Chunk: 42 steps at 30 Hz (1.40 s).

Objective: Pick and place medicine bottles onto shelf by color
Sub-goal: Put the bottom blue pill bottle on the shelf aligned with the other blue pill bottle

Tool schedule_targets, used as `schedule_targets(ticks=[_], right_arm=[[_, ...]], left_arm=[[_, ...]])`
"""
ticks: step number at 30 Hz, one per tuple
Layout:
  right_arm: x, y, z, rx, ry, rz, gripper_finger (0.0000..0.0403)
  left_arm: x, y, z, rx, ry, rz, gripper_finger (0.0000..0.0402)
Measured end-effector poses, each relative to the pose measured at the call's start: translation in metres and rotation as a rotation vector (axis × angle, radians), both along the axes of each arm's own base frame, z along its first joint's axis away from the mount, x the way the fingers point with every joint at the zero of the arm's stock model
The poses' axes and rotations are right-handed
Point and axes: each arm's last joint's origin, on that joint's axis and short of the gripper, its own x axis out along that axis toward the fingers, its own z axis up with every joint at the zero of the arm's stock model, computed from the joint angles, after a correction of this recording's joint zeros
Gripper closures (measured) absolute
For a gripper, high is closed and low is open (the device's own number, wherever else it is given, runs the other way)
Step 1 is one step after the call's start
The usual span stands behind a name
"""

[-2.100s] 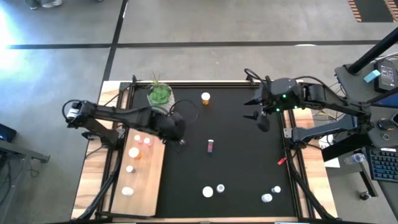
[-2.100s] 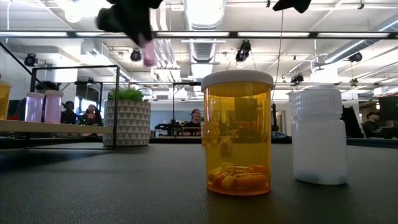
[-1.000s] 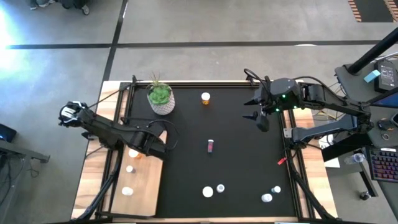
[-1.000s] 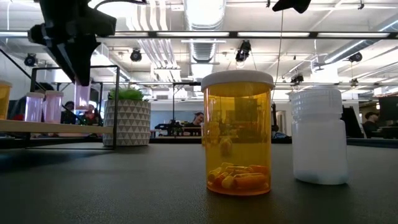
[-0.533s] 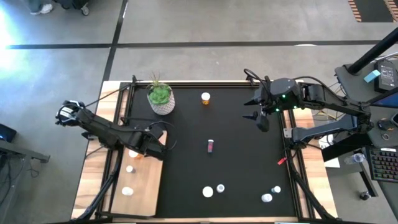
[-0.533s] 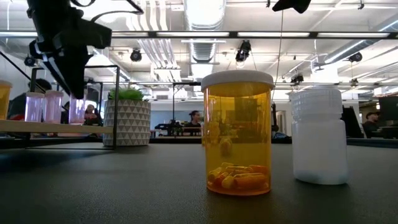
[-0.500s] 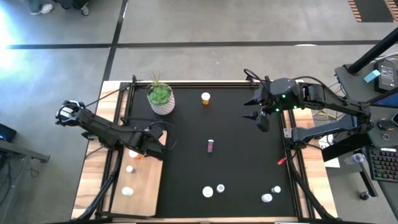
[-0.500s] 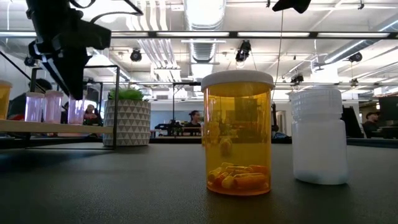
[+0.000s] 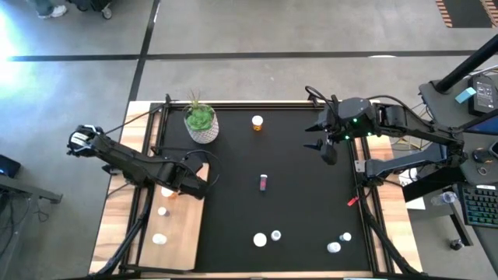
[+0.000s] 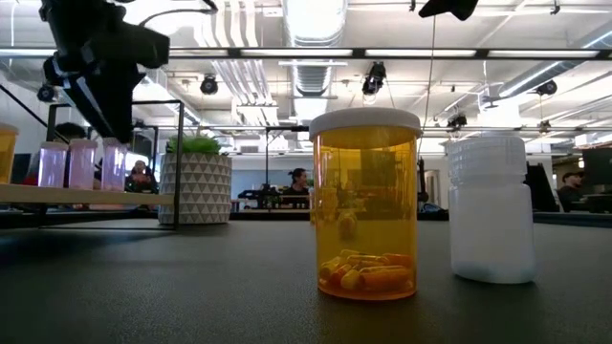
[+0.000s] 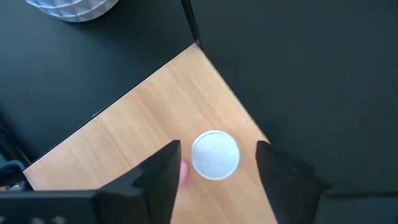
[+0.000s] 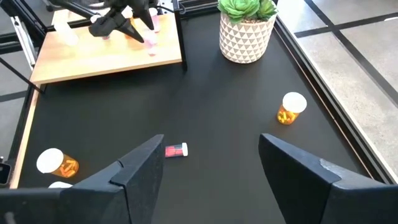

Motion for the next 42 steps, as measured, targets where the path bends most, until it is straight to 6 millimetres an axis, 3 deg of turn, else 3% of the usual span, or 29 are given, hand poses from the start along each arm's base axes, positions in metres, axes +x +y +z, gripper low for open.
schedule_targets(ticks=[5, 12, 17, 21, 25, 31, 37, 42], right_arm=[[0.000, 0.000, 0.000, 0.000, 0.000, 0.000, 0.0149], [0.000, 0.000, 0.000, 0.000, 0.000, 0.000, 0.0150], [0.000, 0.000, 0.000, -0.006, 0.001, 0.007, 0.0155], [-0.006, 0.001, -0.004, -0.193, 0.081, 0.154, 0.0156], [-0.005, -0.002, -0.004, -0.344, 0.100, 0.203, 0.0156], [-0.003, -0.002, -0.004, -0.342, 0.099, 0.206, 0.0156], [0.005, -0.005, 0.008, -0.852, 0.050, 0.437, 0.0156], [0.010, -0.006, 0.017, -0.981, -0.024, 0.446, 0.0156]], left_arm=[[-0.007, 0.002, 0.017, -0.026, -0.077, -0.001, 0.0170], [-0.009, 0.006, 0.061, 0.054, -0.271, -0.075, 0.0162], [0.014, 0.008, 0.095, 0.244, -0.503, -0.171, 0.0162], [0.041, 0.017, 0.116, 0.363, -0.654, -0.218, 0.0162], [0.064, 0.033, 0.121, 0.360, -0.741, -0.171, 0.0162], [0.091, 0.049, 0.108, 0.311, -0.754, -0.166, 0.0162], [0.116, 0.050, 0.096, 0.270, -0.808, -0.191, 0.0162], [0.135, 0.048, 0.087, 0.242, -0.874, -0.212, 0.0162]])
